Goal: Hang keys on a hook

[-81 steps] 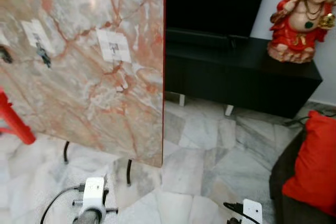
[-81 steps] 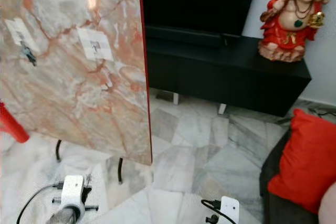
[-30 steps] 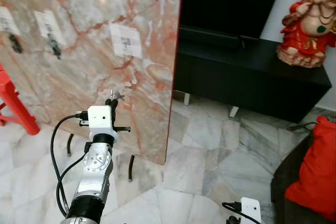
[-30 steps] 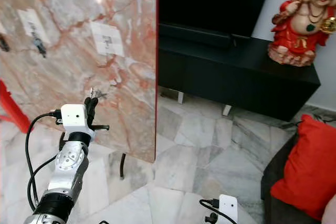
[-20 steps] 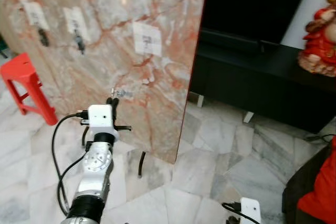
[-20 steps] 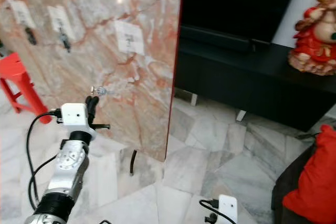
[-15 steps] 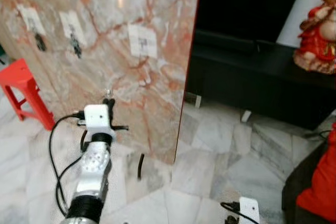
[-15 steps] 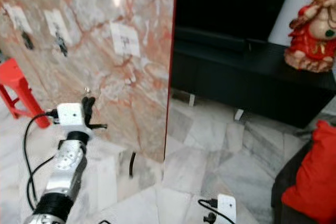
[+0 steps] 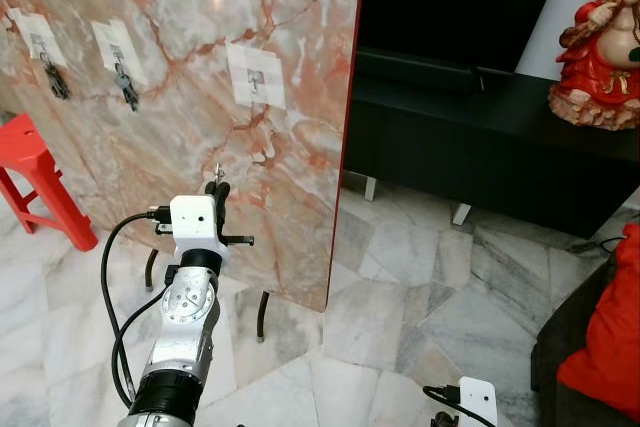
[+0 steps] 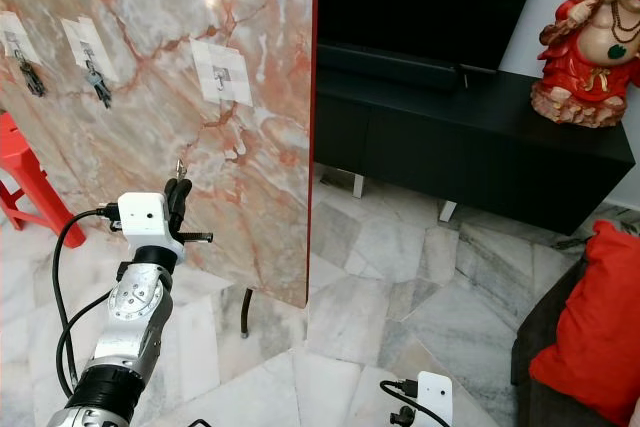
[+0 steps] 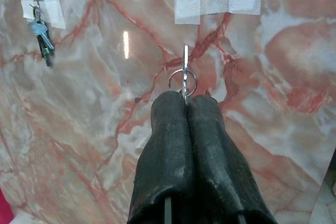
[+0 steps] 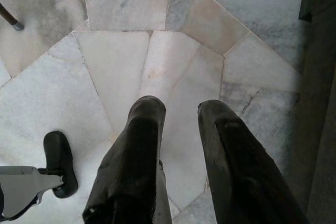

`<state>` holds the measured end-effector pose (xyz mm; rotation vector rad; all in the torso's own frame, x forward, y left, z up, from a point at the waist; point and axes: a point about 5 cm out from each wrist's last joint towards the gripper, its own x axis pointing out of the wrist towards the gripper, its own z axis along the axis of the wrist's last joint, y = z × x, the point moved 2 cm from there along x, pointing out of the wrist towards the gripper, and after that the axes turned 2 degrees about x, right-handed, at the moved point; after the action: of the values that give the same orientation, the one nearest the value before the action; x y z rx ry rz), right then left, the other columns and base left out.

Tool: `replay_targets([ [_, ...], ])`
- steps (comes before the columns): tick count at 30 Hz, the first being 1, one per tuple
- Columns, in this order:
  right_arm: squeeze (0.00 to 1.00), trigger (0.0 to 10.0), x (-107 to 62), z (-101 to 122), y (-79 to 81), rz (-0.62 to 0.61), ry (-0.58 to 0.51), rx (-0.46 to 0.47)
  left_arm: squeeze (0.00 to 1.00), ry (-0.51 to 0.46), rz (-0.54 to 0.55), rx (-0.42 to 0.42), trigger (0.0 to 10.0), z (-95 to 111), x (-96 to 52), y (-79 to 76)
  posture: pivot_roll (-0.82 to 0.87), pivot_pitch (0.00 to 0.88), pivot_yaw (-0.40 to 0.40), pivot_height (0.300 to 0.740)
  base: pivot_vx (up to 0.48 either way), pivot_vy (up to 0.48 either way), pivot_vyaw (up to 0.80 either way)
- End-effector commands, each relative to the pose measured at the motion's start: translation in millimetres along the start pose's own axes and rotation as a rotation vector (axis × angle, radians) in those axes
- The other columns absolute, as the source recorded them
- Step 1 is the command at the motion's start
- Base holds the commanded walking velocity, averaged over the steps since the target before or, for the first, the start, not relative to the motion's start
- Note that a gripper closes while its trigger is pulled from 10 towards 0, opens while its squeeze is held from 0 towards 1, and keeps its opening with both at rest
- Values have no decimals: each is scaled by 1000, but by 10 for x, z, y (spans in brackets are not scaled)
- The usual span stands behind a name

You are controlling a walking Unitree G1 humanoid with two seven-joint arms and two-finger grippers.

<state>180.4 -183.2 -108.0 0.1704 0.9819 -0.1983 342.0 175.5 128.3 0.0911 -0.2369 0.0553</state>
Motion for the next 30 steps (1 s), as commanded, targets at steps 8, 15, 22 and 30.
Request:
replay_targets([
  [8,0,10000,1,12,-1,6,-5,-2,0,-3,-8,3,10000,24,15,-18,75,0,-67,733,0,0,0],
  [15,0,10000,2,22,-2,11,-9,-7,0,-9,-11,5,10000,44,18,-22,78,0,-70,733,0,0,350],
  [22,0,10000,2,24,-1,11,-9,-3,0,-11,-13,7,10000,51,23,-25,76,0,-71,733,0,0,0],
  [30,0,10000,3,31,-2,13,-8,-3,0,-15,-15,7,10000,67,32,-37,75,0,-72,733,248,0,0],
])
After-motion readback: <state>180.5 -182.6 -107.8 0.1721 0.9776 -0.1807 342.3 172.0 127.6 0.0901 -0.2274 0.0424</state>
